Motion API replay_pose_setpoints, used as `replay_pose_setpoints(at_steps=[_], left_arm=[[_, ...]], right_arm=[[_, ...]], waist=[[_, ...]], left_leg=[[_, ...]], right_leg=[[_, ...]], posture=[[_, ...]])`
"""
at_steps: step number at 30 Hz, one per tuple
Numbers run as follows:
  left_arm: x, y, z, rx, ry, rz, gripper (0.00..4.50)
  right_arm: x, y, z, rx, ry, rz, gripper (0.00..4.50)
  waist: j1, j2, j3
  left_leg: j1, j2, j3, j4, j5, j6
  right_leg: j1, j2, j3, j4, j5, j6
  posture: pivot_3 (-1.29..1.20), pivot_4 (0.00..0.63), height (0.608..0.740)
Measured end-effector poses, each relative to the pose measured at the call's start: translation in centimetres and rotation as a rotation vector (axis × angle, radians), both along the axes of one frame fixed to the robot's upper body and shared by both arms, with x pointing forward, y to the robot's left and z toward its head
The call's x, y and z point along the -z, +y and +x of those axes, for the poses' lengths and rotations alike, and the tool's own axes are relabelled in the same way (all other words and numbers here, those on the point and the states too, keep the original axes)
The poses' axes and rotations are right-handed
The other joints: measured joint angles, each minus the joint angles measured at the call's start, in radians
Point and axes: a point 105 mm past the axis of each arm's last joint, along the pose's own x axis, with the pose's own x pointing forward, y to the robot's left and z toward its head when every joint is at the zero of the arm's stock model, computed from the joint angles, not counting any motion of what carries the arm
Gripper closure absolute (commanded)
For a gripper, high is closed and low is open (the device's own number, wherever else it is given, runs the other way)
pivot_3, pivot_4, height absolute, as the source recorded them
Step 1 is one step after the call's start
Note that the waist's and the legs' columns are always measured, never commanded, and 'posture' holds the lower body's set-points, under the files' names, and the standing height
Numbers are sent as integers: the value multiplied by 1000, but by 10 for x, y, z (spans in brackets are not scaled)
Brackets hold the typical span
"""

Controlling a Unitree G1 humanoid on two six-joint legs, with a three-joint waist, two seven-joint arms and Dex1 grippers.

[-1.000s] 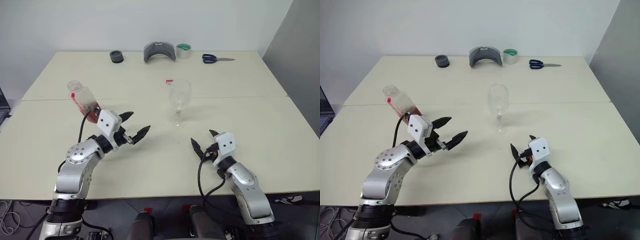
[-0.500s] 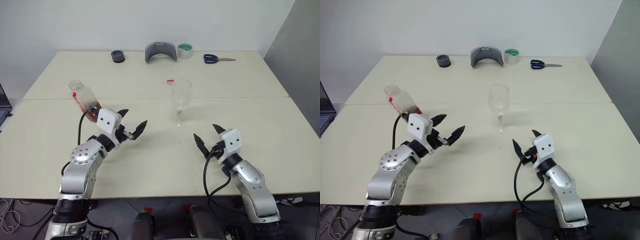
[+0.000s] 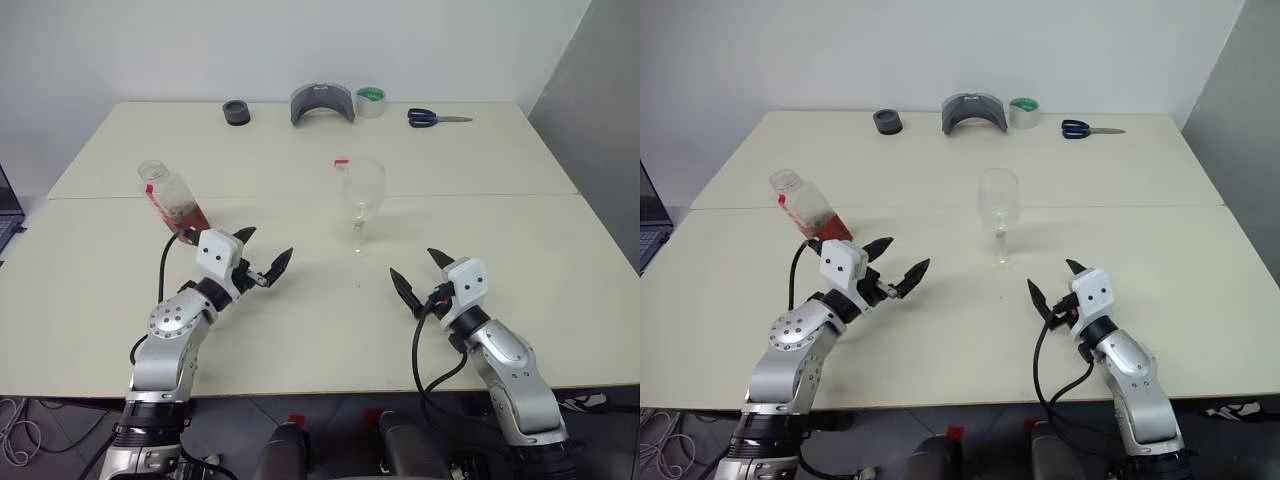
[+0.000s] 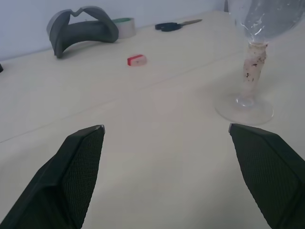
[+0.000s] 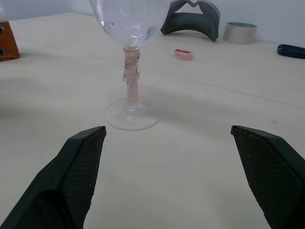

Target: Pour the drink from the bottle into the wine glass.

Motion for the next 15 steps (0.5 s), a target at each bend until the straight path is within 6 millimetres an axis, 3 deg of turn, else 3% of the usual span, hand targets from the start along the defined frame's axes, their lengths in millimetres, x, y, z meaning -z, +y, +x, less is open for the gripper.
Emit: replay_pose_setpoints(at_steps=[15], left_arm=[[-4, 1, 5, -51, -23, 13, 0]], right_arm=[[-4, 3, 1, -53, -7, -11, 30]], waist=[[0, 0, 0]], left_leg=[[0, 0, 0, 0, 0, 0]], right_leg=[[0, 0, 0, 0, 0, 0]], posture=[[0, 150, 740]])
